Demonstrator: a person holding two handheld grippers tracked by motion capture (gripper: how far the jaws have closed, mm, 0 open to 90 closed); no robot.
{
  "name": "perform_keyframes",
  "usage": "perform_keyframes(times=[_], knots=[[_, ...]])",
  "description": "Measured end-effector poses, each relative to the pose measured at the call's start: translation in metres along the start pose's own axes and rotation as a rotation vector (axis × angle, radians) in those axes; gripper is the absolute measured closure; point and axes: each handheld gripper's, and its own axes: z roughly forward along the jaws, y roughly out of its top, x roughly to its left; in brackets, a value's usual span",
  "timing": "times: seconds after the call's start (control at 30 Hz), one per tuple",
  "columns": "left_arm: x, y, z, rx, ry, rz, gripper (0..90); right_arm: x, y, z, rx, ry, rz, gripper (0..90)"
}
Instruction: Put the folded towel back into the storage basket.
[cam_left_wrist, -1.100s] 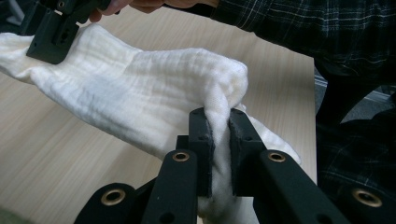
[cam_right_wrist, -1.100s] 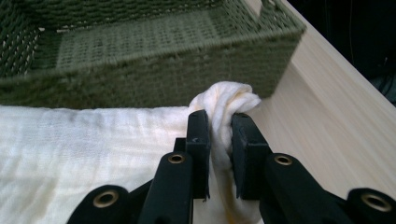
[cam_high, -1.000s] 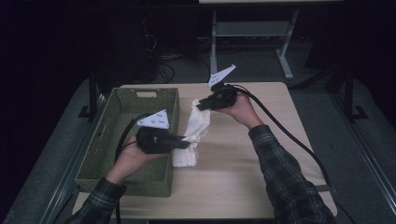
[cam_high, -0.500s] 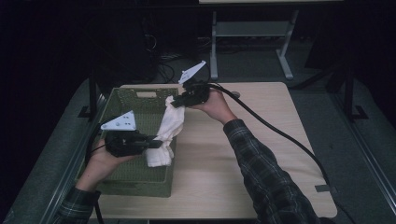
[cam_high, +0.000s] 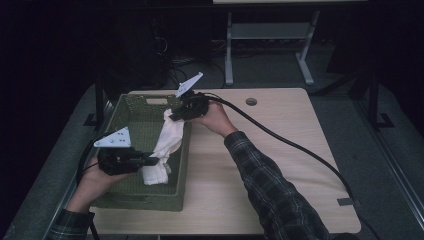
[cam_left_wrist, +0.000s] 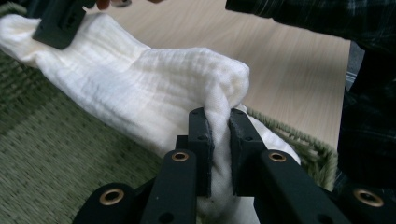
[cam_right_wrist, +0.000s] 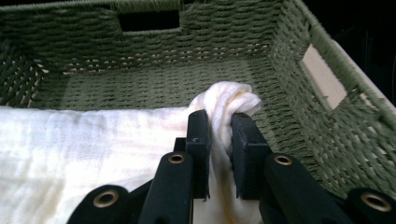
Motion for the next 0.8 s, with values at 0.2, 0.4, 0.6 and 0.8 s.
perform_keyframes(times=[0.2, 0.4, 0.6, 0.8], knots=[[0.005, -0.011, 0.011, 0.031, -0.013, -0.023, 80.1, 0.0, -0.004, 0.009, 0.011, 0.012, 0.005, 78.3], [0.003, -0.012, 0.018, 0.047, -0.011, -0.023, 62.7, 0.002, -0.007, 0.015, 0.02, 0.019, -0.001, 78.3], [0.004, -0.01, 0.018, 0.026, 0.021, -0.036, 45.2, 0.002, -0.006, 0.014, 0.017, 0.021, -0.004, 78.3], [0.004, -0.009, 0.021, 0.014, 0.022, -0.047, 44.0, 0.0, -0.005, 0.014, 0.007, 0.019, -0.012, 78.2]])
